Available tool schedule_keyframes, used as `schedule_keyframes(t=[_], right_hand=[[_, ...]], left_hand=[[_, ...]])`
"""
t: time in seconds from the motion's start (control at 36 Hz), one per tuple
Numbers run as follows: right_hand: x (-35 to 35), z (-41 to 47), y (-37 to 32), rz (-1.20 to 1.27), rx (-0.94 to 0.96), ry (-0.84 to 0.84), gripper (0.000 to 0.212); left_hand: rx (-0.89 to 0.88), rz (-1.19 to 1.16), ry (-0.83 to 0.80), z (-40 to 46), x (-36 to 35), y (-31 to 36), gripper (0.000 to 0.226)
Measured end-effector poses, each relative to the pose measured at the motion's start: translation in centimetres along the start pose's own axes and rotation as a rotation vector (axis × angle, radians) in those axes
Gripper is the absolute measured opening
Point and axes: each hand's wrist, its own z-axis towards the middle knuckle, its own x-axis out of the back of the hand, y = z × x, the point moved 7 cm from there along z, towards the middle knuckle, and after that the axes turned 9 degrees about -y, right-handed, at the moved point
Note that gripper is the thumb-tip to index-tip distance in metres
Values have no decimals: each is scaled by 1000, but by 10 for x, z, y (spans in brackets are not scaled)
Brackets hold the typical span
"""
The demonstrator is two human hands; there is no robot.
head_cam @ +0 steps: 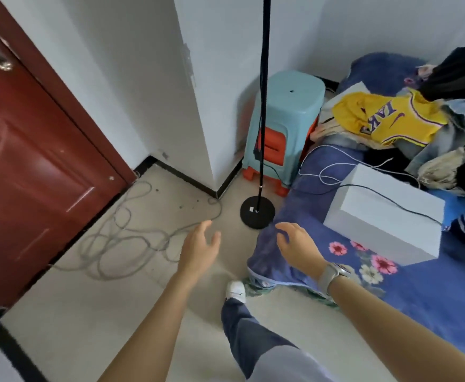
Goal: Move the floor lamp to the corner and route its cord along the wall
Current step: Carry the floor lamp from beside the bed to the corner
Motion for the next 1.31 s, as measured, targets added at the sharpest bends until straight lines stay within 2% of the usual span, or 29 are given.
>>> schedule_keyframes(t=[0.33,0.58,0.67,0.83,0.94,1.0,1.06,1.17,1.22,1.31], right_hand=[[1,106,-3,178,-212,77,39],[-9,175,31,182,-294,207,45],[-19,204,53,178,-268,293,47],[-32,255,108,82,-240,390,57],[-30,297,139,-27,-200,408,61],[-26,318,148,-47,-180,419,63],[-23,341,154,-62,-172,419,64],[-30,388,163,-45,-222,336,66],[-40,408,165,-12,-249,256,66],[-53,430,161,50,-202,214,65]], left_hand=[[-75,49,-259,142,12,30,41],[-132,15,-399,246,-29,34,51],[-173,4,-403,286,-54,34,64],[-133,-173,-400,352,-110,26,87],[-193,-255,-291,399,-136,34,94],[-301,-323,-251,419,-142,47,86],[-402,-349,-218,436,-144,61,64],[-408,-393,-76,466,-140,69,36],[-405,-408,-68,474,-142,70,23],[-381,-410,-119,482,-150,68,26]])
